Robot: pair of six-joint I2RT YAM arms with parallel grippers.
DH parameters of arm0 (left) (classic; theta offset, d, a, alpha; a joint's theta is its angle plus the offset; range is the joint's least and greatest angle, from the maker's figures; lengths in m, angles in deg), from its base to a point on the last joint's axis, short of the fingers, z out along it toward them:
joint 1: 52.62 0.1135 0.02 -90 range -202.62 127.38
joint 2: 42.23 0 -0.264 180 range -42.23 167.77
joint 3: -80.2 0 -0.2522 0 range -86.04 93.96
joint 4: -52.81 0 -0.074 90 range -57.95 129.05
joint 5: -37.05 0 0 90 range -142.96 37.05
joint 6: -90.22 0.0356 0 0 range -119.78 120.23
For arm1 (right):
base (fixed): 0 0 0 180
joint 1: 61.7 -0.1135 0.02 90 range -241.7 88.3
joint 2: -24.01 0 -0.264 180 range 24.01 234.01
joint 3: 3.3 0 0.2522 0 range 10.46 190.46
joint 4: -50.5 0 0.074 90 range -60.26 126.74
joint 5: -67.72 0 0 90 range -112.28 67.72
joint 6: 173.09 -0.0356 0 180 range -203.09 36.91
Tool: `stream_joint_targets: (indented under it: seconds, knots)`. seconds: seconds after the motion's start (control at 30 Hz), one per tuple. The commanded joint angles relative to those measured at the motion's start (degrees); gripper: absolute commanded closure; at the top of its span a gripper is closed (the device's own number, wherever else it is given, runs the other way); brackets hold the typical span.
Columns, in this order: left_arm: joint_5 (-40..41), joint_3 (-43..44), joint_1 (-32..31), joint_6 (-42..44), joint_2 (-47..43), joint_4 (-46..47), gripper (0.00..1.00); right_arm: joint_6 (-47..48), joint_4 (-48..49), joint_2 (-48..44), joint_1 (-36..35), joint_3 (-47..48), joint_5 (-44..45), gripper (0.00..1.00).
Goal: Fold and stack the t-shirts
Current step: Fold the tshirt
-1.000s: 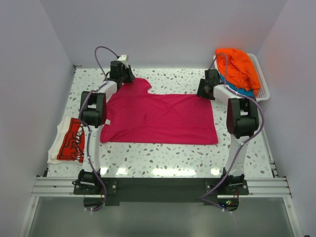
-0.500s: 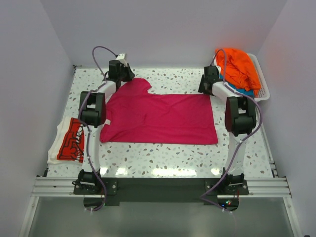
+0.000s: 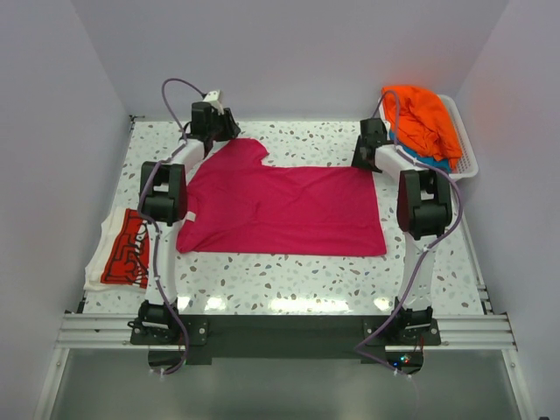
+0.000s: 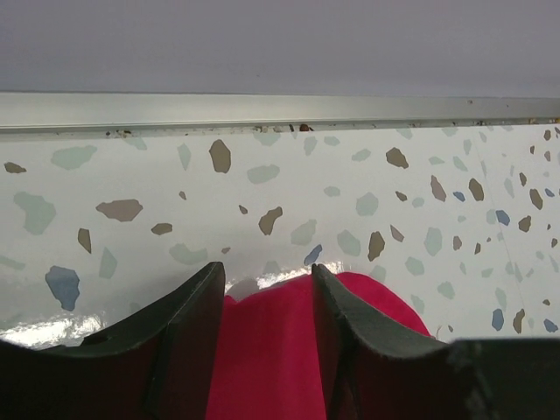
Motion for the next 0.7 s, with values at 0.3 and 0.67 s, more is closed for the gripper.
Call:
stream_joint_targets:
  seconds: [0.3,0.67]
  knots:
    - [2.57,10.4,0.7,-0.29,5.44,-9.98,0.47,-0.33,-1.72,1.55,0.08,3.78,0.48,0.48]
    - [1.17,9.26,0.7,-1.96,5.97,-9.99,0.52,-1.12,-1.98,1.29,0.08,3.08,-0.58,0.5]
